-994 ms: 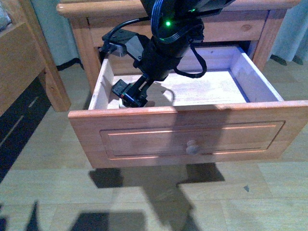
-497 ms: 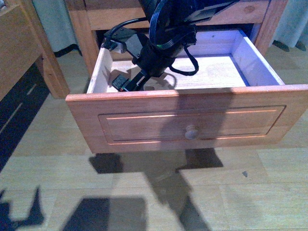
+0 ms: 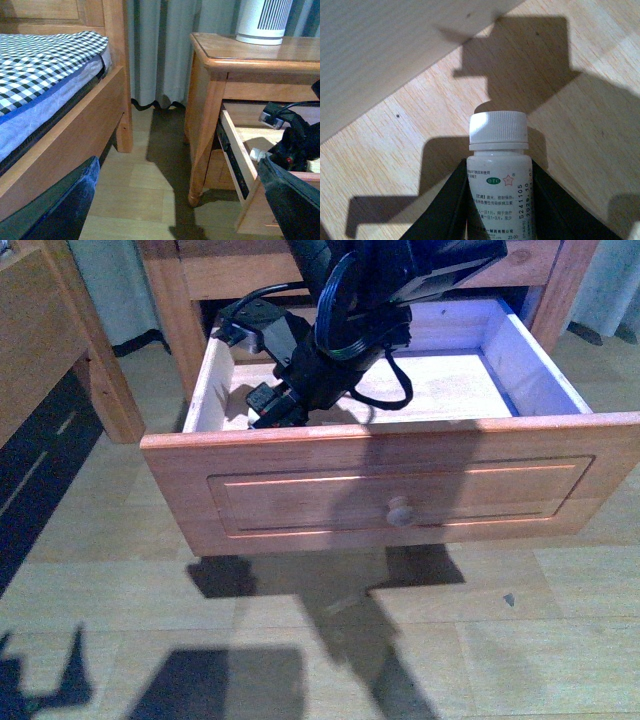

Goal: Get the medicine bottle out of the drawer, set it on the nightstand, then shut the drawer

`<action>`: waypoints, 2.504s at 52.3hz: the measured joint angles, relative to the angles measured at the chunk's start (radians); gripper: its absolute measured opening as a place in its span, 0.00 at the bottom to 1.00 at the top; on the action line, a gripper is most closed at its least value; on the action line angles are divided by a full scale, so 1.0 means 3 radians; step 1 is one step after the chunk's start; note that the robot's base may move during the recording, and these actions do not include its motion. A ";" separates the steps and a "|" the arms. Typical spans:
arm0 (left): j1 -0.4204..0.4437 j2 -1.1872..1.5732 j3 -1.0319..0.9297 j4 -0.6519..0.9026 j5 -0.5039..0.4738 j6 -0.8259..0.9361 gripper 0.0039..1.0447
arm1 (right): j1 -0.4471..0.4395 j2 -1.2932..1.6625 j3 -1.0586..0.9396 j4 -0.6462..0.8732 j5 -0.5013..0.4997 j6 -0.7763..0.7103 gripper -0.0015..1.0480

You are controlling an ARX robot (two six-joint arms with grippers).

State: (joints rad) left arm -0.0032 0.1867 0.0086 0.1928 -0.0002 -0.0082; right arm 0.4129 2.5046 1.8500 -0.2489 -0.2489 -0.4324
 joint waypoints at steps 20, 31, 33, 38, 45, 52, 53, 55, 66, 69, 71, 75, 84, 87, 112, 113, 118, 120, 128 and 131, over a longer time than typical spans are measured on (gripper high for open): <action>0.0000 -0.0005 0.0000 0.0000 0.0000 0.0000 0.94 | -0.0220 -0.1340 -0.1003 0.0376 -0.0062 0.0295 0.28; 0.0000 -0.0005 0.0000 0.0000 0.0000 0.0000 0.94 | -0.0280 -0.2108 -0.1100 0.0334 -0.0150 0.0526 0.28; 0.0000 -0.0005 0.0000 0.0000 0.0000 0.0000 0.94 | -0.0310 -0.2150 -0.1024 0.0392 -0.0093 0.0557 0.28; 0.0000 -0.0005 0.0000 0.0000 0.0001 0.0000 0.94 | -0.0439 -0.2135 -0.0781 0.0557 0.0234 0.0596 0.28; 0.0000 -0.0005 0.0000 0.0000 0.0001 0.0000 0.94 | -0.0657 -0.1932 -0.0420 0.0655 0.0633 0.0716 0.28; 0.0000 -0.0005 0.0000 0.0000 0.0000 0.0000 0.94 | -0.0799 -0.1572 -0.0071 0.0530 0.0888 0.1045 0.28; 0.0000 -0.0005 0.0000 0.0000 0.0000 0.0000 0.94 | -0.0809 -0.1507 -0.0024 0.0519 0.0919 0.1102 0.28; 0.0000 -0.0005 0.0000 0.0000 0.0001 0.0000 0.94 | -0.0813 -0.1372 0.0064 0.0502 0.0955 0.1195 0.28; 0.0000 -0.0005 0.0000 0.0000 0.0000 0.0000 0.94 | -0.0654 -0.0855 0.0380 0.0661 0.1127 0.1335 0.28; 0.0000 -0.0005 0.0000 0.0000 0.0000 0.0000 0.94 | -0.0567 -0.0727 0.0506 0.0706 0.1195 0.1376 0.28; 0.0000 -0.0005 0.0000 0.0000 0.0000 0.0001 0.94 | -0.0519 -0.0659 0.0590 0.0743 0.1274 0.1381 0.28; 0.0000 -0.0005 0.0000 0.0000 0.0000 0.0001 0.94 | -0.0464 -0.0575 0.0727 0.0735 0.1357 0.1390 0.30; 0.0000 -0.0005 0.0000 0.0000 0.0001 0.0001 0.94 | -0.0469 -0.0528 0.0791 0.0804 0.1417 0.1428 0.64; 0.0000 -0.0005 0.0000 0.0000 0.0001 0.0001 0.94 | -0.0476 -0.0546 0.0764 0.0877 0.1391 0.1489 0.72; 0.0000 -0.0005 0.0000 0.0000 0.0001 0.0001 0.94 | -0.0449 -0.3198 -0.1920 0.1446 0.0665 0.1883 0.64; 0.0000 -0.0005 0.0000 0.0000 0.0001 0.0001 0.94 | -0.0445 -0.3326 -0.2080 0.1445 0.0645 0.1893 0.61; 0.0000 -0.0005 0.0000 0.0000 0.0001 0.0000 0.94 | -0.0415 -0.3919 -0.2978 0.1400 0.0593 0.1951 0.43; 0.0000 -0.0005 0.0000 0.0000 0.0000 0.0001 0.94 | -0.0406 -0.4044 -0.3220 0.1391 0.0594 0.1979 0.38; 0.0000 -0.0005 0.0000 0.0000 0.0000 0.0000 0.94 | -0.0326 -0.4356 -0.4288 0.1447 0.0651 0.2112 0.13; 0.0000 -0.0005 0.0000 0.0000 0.0000 0.0000 0.94 | -0.0298 -0.4287 -0.4576 0.1603 0.0678 0.2130 0.04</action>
State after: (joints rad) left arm -0.0032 0.1852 0.0086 0.1928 -0.0002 -0.0082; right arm 0.3237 1.2186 0.4770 0.2321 -0.0456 0.2066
